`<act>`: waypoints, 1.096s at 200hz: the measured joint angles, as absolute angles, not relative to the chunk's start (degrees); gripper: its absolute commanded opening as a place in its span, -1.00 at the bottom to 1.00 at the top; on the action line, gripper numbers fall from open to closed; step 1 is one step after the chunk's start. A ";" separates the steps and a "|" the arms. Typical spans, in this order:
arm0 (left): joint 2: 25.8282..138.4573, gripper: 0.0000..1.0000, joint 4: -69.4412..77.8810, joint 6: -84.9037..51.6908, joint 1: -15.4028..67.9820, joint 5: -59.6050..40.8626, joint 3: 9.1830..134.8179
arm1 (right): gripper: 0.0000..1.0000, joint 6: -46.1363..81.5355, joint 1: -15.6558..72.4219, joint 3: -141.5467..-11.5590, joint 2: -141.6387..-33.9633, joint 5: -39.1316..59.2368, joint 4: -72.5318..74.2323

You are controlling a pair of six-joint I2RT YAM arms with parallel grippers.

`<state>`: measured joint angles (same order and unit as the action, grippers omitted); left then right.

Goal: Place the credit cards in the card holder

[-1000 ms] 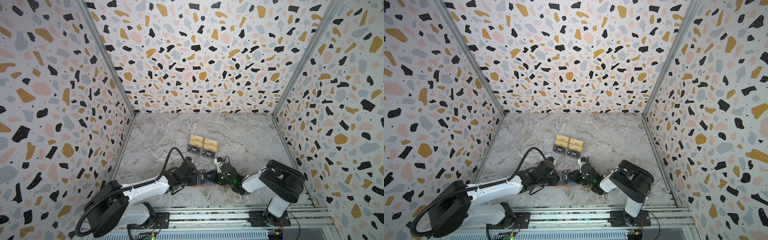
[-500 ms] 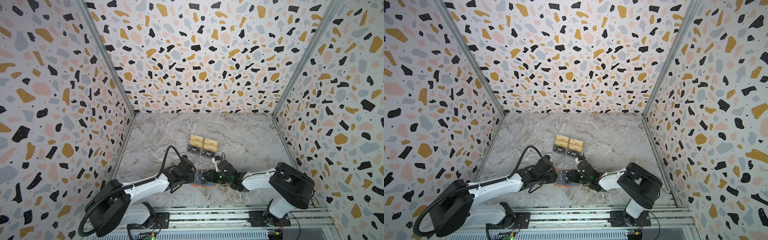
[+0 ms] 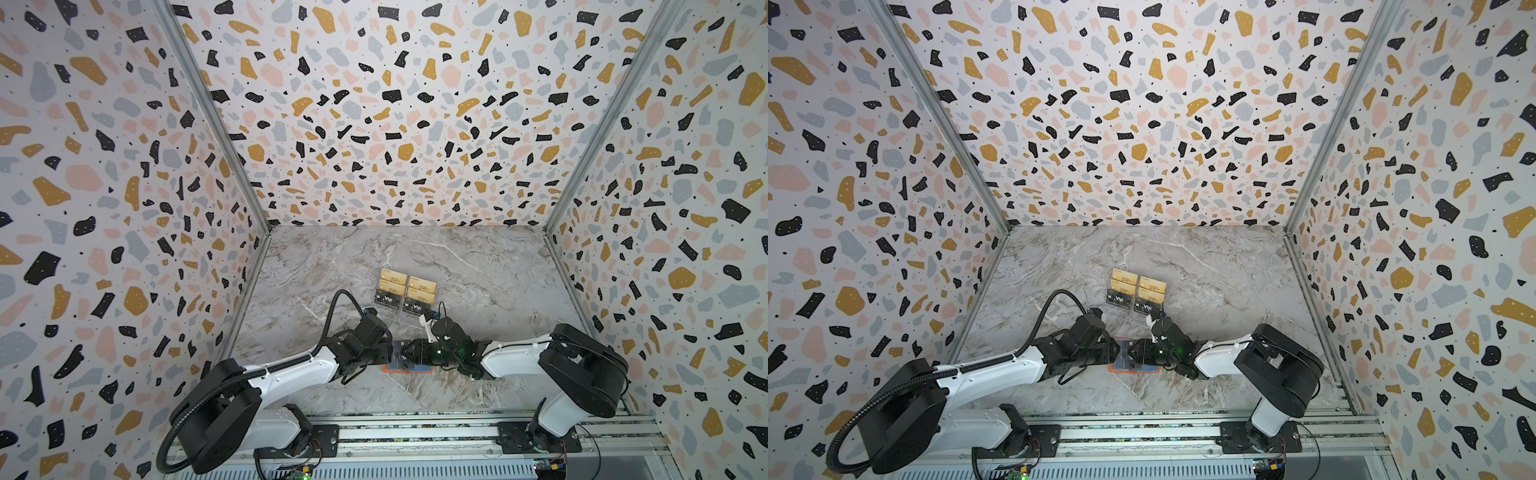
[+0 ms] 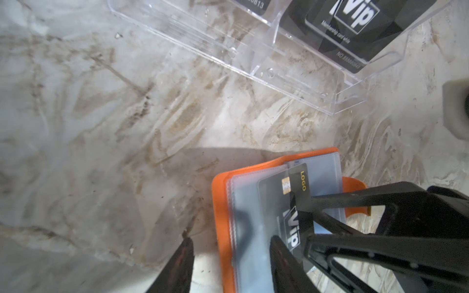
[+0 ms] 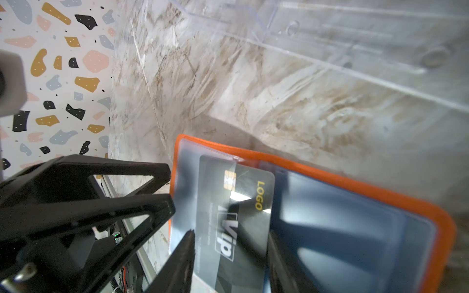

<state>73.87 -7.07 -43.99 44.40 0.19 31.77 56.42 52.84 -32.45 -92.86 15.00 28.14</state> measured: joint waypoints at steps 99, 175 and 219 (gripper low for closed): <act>75.64 -0.10 -3.97 -43.46 44.03 -1.87 31.18 | -0.06 57.10 52.86 -35.83 -97.21 20.12 30.00; 69.67 -0.01 -4.93 -44.01 42.96 -0.86 28.36 | -0.04 54.92 53.82 -36.56 -96.03 17.89 26.26; 68.84 0.00 -4.97 -44.14 42.44 -1.08 28.29 | -0.05 51.68 54.52 -39.27 -95.68 15.84 20.36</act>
<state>68.84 -4.97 -44.14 42.44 -1.08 28.29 51.68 54.52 -39.27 -95.68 15.84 20.36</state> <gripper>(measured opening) 0.501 0.475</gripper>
